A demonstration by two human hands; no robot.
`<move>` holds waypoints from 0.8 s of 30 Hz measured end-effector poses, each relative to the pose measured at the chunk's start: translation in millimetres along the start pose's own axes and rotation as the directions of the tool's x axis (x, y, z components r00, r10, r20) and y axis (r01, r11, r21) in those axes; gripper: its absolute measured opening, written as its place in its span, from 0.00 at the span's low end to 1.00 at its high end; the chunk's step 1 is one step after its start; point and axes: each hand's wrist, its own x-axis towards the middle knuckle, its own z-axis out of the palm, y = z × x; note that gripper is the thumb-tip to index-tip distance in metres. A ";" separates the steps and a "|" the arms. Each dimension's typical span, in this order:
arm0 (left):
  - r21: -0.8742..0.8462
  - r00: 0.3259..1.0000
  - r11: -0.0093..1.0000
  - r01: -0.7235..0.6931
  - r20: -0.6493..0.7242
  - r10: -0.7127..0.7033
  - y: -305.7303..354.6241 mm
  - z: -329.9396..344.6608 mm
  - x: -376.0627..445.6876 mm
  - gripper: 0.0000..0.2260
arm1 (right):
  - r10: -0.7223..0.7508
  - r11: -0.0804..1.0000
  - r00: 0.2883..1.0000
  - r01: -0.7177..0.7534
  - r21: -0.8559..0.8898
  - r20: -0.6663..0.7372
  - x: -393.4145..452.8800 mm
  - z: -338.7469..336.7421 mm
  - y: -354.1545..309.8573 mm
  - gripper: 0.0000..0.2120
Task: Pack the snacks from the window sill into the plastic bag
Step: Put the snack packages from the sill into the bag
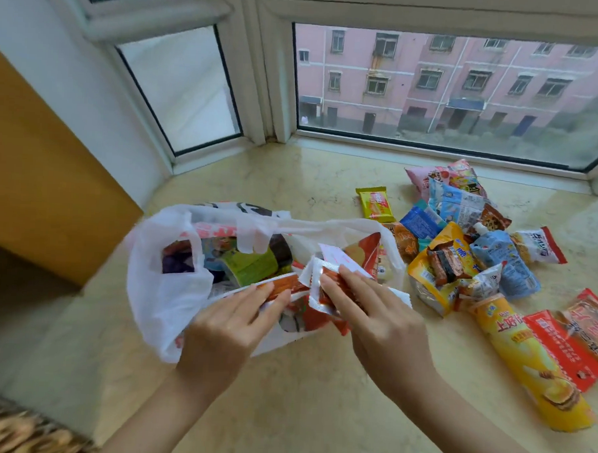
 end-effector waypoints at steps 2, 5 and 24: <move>0.036 0.999 0.999 0.022 0.049 -0.023 -16.0 20.8 -11.8 0.18 | -0.040 0.999 0.997 0.041 -0.010 0.065 16.5 24.4 -8.1 0.23; 0.084 0.991 0.996 -0.002 0.132 -0.009 -35.4 53.9 -27.8 0.13 | -0.141 0.981 0.966 0.166 -0.100 0.218 33.6 73.9 -14.6 0.20; -0.031 0.878 0.949 0.314 0.391 -0.277 -27.8 72.1 -43.5 0.11 | 0.076 0.989 0.828 0.008 -0.147 0.555 27.5 107.5 -10.4 0.30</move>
